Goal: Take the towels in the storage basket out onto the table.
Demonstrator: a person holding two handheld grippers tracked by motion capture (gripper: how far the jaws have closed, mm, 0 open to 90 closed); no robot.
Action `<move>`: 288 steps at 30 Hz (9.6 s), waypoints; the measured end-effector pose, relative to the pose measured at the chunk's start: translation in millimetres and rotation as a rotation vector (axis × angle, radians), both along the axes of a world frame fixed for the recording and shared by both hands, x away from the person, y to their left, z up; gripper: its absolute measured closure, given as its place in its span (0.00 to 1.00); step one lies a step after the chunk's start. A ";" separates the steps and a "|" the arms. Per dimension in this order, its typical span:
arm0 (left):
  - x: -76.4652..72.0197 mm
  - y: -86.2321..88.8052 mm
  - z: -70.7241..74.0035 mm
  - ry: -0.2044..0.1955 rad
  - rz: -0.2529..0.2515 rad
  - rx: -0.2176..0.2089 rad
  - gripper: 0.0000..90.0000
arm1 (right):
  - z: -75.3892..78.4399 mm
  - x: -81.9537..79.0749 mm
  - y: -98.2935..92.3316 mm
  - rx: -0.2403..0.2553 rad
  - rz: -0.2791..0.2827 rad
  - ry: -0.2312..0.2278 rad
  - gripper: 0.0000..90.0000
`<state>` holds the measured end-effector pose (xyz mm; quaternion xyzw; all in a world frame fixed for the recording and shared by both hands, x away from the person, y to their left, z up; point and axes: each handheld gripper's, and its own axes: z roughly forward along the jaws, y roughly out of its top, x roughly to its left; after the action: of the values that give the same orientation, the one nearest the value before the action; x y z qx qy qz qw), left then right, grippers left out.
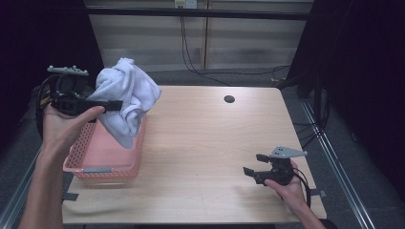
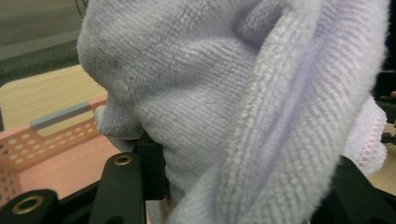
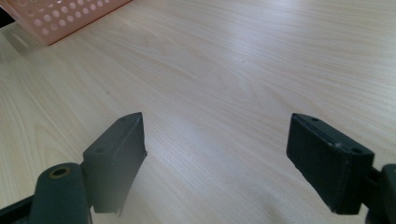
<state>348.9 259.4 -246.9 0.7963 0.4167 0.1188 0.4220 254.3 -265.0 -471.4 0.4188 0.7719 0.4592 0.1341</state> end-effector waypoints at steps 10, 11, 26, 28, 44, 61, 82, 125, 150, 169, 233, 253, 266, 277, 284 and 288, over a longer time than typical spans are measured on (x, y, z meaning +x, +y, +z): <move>3.6 -48.7 1.1 -0.015 -0.096 -0.025 0.54 | 0.7 -0.3 -0.9 0.000 -0.001 -0.002 0.22; 4.8 -54.1 0.5 -0.016 -0.108 -0.025 0.54 | 0.8 -0.3 -1.0 0.000 -0.001 -0.002 0.22; 13.7 -124.0 -25.4 0.033 -0.244 -0.061 0.54 | 1.5 -0.4 -1.8 0.011 0.009 -0.008 0.20; 15.1 -130.3 -32.1 0.044 -0.255 -0.057 0.54 | 1.8 -0.7 -1.9 0.008 0.009 -0.009 0.20; 11.9 -184.9 -128.0 0.165 -0.331 -0.020 0.52 | 2.2 -1.0 -4.7 0.008 0.005 -0.015 0.20; 7.1 -212.2 -226.7 0.312 -0.350 -0.028 0.36 | 1.4 -2.6 0.0 0.007 0.024 -0.010 0.20; -9.3 -166.1 -168.1 0.174 -0.328 -0.136 0.27 | 21.1 3.5 45.7 0.032 0.158 -0.021 0.22; -61.5 -71.4 -107.3 -0.090 -0.208 -0.365 0.97 | 107.6 53.2 -30.8 0.073 -0.136 -0.239 0.83; -26.8 -159.3 -232.9 0.130 -0.287 -0.097 0.49 | -7.3 62.6 35.3 -0.126 0.087 0.068 0.34; -70.7 -139.1 -214.3 0.145 -0.448 -0.107 0.96 | 32.0 95.2 5.0 -0.069 -0.117 -0.045 0.97; -68.0 -123.7 -218.3 0.132 -0.365 -0.243 0.58 | 26.1 50.7 27.8 -0.087 0.118 0.025 0.64; -54.3 -106.8 -199.0 0.079 -0.227 -0.290 0.98 | 25.5 14.9 -4.5 -0.069 0.093 0.079 0.98; -84.7 -114.9 -213.7 0.104 -0.280 -0.181 0.96 | 34.0 -29.6 -20.1 -0.103 0.149 0.030 0.95; -93.9 -84.8 -223.5 0.140 -0.199 -0.159 0.79 | 23.8 -49.4 -23.6 -0.004 0.143 0.058 0.73; -92.3 -98.3 -206.1 0.056 -0.280 -0.220 0.76 | -10.6 -34.7 -6.6 -0.164 0.173 0.179 0.64; -86.9 -117.2 -209.2 0.082 -0.346 -0.201 0.75 | -20.6 -33.1 -0.3 -0.202 0.189 0.204 0.53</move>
<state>261.9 142.2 -456.1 0.8142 0.3001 -0.0300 0.4961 221.3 -265.3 -492.0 0.3731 0.8597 0.3448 0.0527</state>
